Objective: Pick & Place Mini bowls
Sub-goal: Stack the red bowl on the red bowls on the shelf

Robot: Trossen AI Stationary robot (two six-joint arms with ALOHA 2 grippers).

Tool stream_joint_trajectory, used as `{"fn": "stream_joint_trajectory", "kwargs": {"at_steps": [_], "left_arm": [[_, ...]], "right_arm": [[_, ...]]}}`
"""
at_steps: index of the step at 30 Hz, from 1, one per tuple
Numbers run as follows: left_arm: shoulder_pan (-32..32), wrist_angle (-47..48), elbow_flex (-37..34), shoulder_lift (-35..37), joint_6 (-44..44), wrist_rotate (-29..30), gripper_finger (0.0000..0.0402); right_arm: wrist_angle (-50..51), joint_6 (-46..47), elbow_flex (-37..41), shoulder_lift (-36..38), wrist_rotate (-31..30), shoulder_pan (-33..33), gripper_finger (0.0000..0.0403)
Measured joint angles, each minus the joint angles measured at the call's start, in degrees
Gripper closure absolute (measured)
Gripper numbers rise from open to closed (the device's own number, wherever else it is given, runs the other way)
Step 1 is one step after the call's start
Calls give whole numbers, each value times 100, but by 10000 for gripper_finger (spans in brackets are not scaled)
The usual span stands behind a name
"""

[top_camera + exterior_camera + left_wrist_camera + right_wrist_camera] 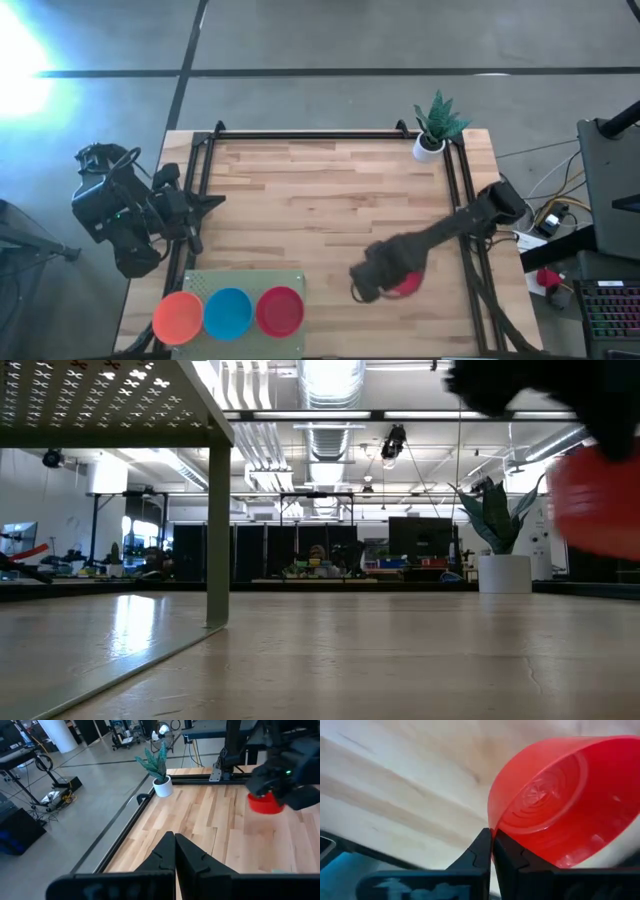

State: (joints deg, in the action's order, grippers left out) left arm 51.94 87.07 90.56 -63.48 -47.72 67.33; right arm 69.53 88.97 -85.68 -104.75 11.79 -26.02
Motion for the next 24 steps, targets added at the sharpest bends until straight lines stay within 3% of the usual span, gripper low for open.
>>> {"fn": "stream_joint_trajectory", "kwargs": {"at_steps": [14, 24], "left_arm": [[0, 0, 0, 0, -193, -4, 401], [-11, 0, 0, 2, -500, -4, 401]], "right_arm": [[-631, -4233, -119, -26, -929, 1838, 395], [-1401, -6364, -117, -58, -1010, 2545, 395]]}}
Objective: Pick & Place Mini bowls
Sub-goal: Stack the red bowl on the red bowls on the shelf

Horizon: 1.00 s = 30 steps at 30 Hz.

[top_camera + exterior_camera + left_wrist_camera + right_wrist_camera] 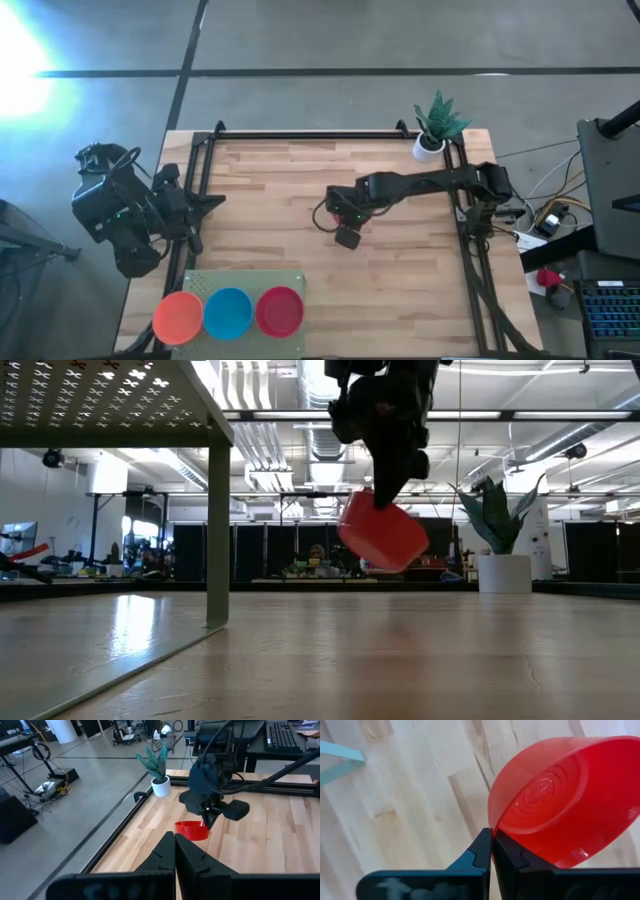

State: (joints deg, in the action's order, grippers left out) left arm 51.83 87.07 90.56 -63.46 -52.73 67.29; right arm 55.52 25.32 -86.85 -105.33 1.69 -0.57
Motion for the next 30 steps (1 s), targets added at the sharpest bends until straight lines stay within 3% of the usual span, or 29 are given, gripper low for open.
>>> {"fn": "stream_joint_trajectory", "kwargs": {"at_steps": [14, 30], "left_arm": [[-4, 0, 0, 2, -279, 66, 401], [-9, 0, 0, 7, -282, 166, 401]], "right_arm": [[-102, -1336, -11, -722, -27, 154, 395], [-39, -1611, -593, -1184, -20, 148, 381]]}}
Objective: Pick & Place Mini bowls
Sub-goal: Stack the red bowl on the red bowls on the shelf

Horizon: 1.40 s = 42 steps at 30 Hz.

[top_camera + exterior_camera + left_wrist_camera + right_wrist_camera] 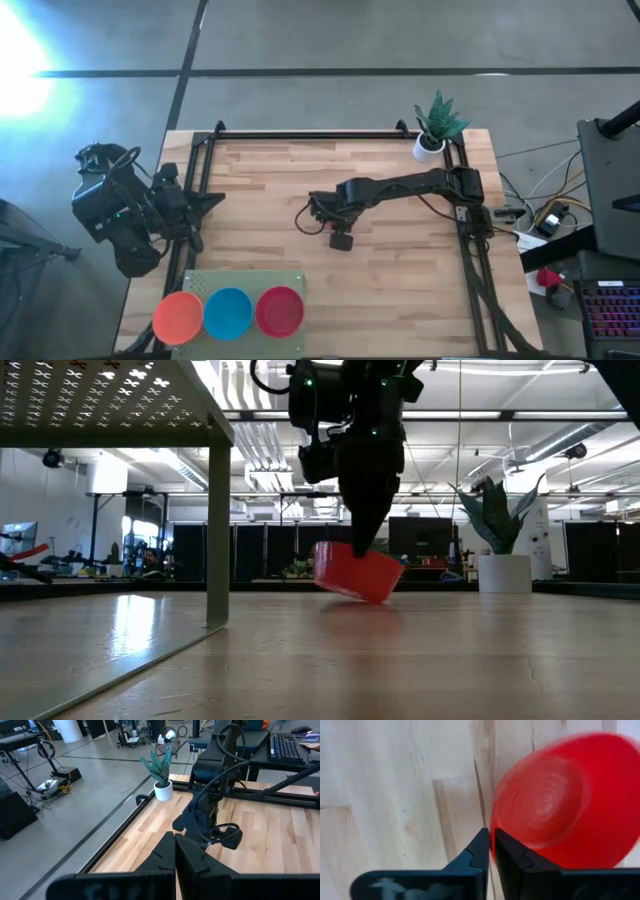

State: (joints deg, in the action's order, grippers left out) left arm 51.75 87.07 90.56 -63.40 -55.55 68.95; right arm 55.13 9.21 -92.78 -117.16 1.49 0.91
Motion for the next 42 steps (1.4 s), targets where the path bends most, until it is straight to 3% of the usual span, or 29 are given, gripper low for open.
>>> {"fn": "stream_joint_trajectory", "kwargs": {"at_steps": [15, 24, 34, 42], "left_arm": [[-10, 0, 0, 0, 2, -2, 401], [-519, 1, -10, 0, 2, -106, 401], [-1669, -70, -326, -72, 88, -745, 401], [-2819, -1290, -742, -259, 1027, -1178, 401]], "right_arm": [[62, -526, -551, 6, -6, 0, 291], [633, -856, -1404, 392, -24, 0, 299], [636, -673, -1579, 1382, -516, 0, 317], [640, -325, -1573, 2159, -1097, -15, 330]]}}
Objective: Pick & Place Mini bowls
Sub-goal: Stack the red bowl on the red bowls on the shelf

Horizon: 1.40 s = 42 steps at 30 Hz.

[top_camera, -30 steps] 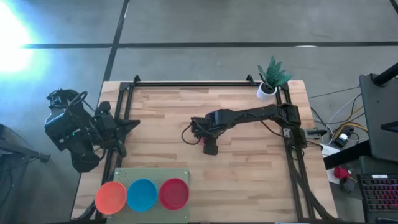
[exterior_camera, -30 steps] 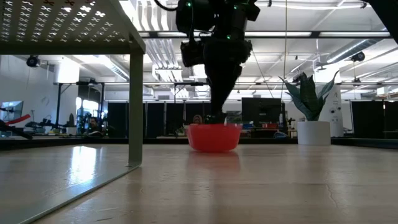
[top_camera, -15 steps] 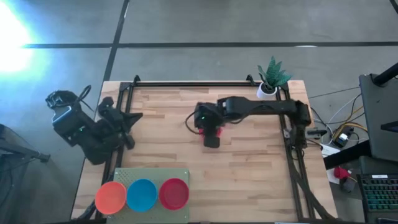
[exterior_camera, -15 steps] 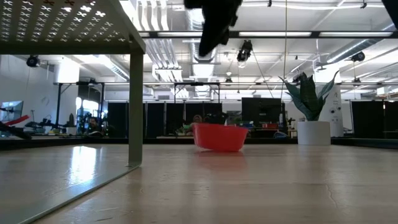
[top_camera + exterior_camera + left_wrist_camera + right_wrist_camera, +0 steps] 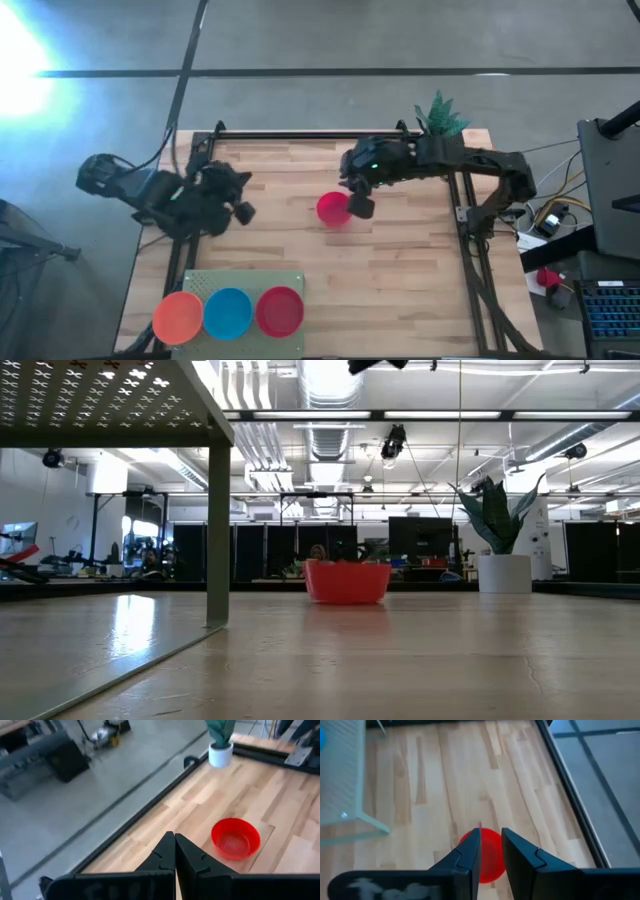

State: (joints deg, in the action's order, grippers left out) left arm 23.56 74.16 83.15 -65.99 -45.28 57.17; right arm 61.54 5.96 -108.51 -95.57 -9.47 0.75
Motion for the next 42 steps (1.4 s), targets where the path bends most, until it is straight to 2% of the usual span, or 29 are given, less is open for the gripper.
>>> {"fn": "stream_joint_trajectory", "kwargs": {"at_steps": [8, 12, 22, 31, 38, 42], "left_arm": [[-1400, -1430, -350, -393, 762, -1689, 401], [-1865, -1866, -390, -718, 1012, -2212, 401], [-2459, -2284, -390, -1686, 1124, -2946, 401], [-2659, -2811, -390, -2575, 717, -3166, 401], [-2759, -3288, -327, -2936, 728, -3730, 400], [-2794, -3338, -327, -3007, 766, -3821, 377]], "right_arm": [[4, 334, 2, 584, -15, -4, 340], [11, 354, 7, 755, -14, -12, 339], [97, 482, 9, 999, -10, -13, 342], [130, 603, 9, 1047, 0, -13, 343], [131, 594, 9, 1050, 0, -13, 344], [163, 590, 9, 1050, 0, -13, 344]]}}
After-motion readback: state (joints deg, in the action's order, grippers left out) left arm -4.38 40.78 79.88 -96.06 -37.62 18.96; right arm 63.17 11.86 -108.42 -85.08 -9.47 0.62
